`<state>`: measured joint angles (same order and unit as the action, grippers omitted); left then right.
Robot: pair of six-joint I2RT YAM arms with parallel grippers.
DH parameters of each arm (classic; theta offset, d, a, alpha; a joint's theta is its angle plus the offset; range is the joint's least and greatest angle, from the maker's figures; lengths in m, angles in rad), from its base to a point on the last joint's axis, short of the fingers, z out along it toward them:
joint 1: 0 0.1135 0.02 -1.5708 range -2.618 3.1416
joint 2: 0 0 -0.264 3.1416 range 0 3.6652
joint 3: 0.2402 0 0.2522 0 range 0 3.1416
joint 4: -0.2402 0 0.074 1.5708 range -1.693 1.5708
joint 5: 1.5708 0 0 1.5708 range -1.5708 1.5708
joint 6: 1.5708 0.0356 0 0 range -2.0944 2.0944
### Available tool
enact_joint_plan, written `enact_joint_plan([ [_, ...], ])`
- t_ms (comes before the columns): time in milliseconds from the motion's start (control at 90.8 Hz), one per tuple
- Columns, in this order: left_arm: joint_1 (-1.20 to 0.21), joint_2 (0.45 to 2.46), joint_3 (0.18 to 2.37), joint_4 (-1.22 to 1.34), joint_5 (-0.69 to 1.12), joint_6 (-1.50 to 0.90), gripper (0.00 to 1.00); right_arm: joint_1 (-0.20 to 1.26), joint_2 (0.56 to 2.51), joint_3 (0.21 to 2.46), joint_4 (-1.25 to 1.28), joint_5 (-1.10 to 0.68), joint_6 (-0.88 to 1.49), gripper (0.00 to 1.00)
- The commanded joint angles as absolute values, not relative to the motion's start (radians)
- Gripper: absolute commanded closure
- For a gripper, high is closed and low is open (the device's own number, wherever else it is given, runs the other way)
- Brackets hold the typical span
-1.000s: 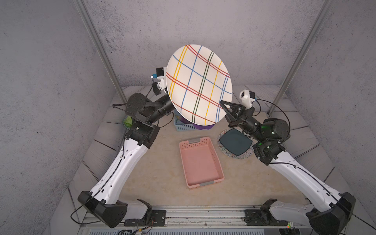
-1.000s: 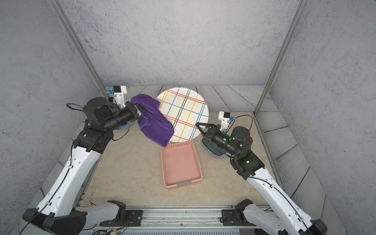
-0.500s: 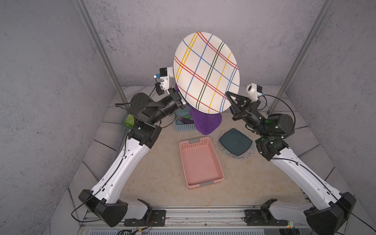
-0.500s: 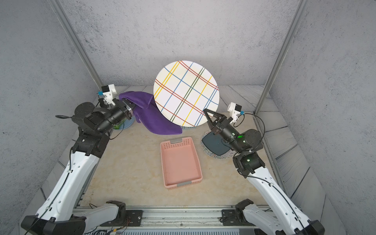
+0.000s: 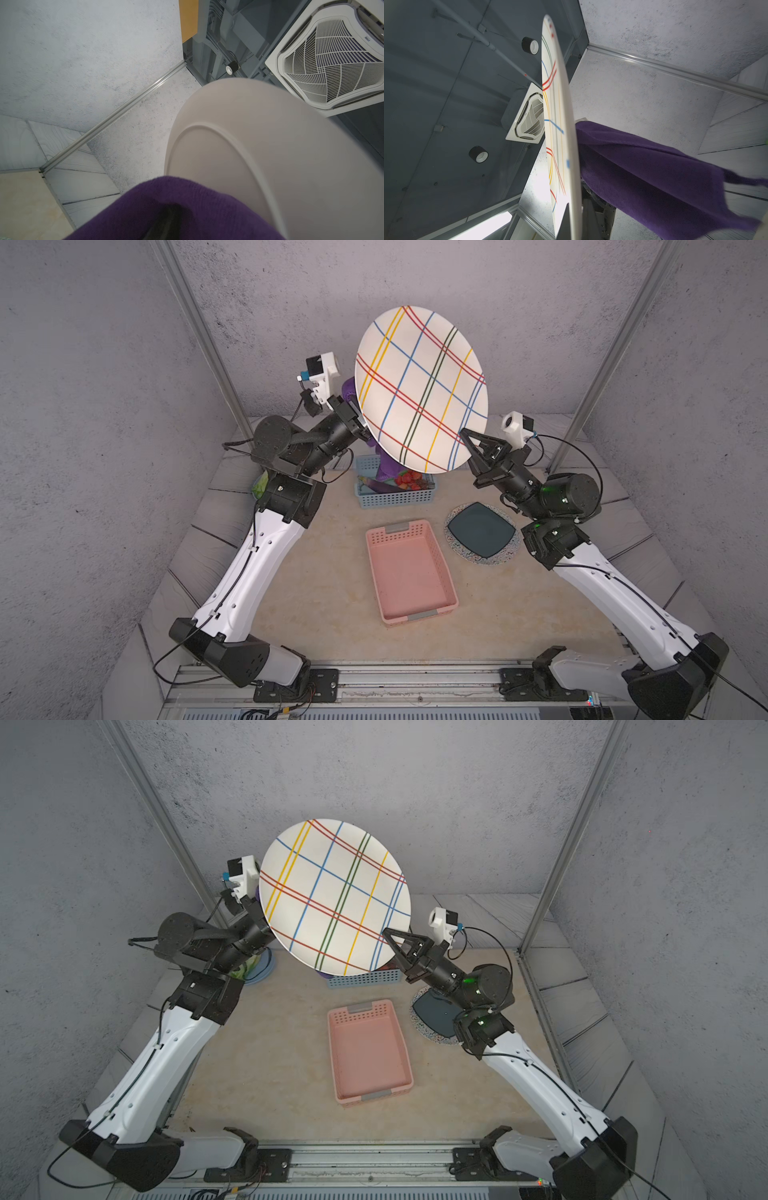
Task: Wipe the wet plate dry
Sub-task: Wipe the plate with towel.
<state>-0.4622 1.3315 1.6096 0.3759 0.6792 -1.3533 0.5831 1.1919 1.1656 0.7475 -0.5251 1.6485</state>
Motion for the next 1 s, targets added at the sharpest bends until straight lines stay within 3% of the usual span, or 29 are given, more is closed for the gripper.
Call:
enact_joint_plan([
  [0, -0.531, 1.348, 1.662, 0.387, 0.746, -1.246, 1.00, 0.595, 1.213, 1.230, 0.811, -0.503, 1.655, 1.00],
  [253, -0.483, 1.350, 1.686, 0.439, 0.641, -1.319, 1.00, 0.529, 1.215, 1.276, 0.764, -0.440, 1.673, 1.00],
  [341, -0.473, 1.409, 1.766, 0.493, 0.645, -1.391, 1.00, 0.541, 1.201, 1.258, 0.752, -0.498, 1.665, 1.00],
  [451, -0.512, 1.453, 1.839, 0.512, 0.643, -1.410, 1.00, 0.620, 1.197, 1.296, 0.659, -0.572, 1.580, 1.00],
  [616, -0.610, 1.465, 1.806, 0.543, 0.644, -1.384, 1.00, 0.665, 1.231, 1.338, 0.662, -0.469, 1.544, 1.00],
  [804, -0.666, 1.312, 1.584, 0.479, 0.604, -1.274, 1.00, 0.595, 1.305, 1.481, 0.648, -0.418, 1.547, 1.00],
  [991, -0.654, 1.136, 1.507, 0.253, 0.573, -1.077, 1.00, 0.497, 1.258, 1.430, 0.518, -0.387, 1.526, 1.00],
])
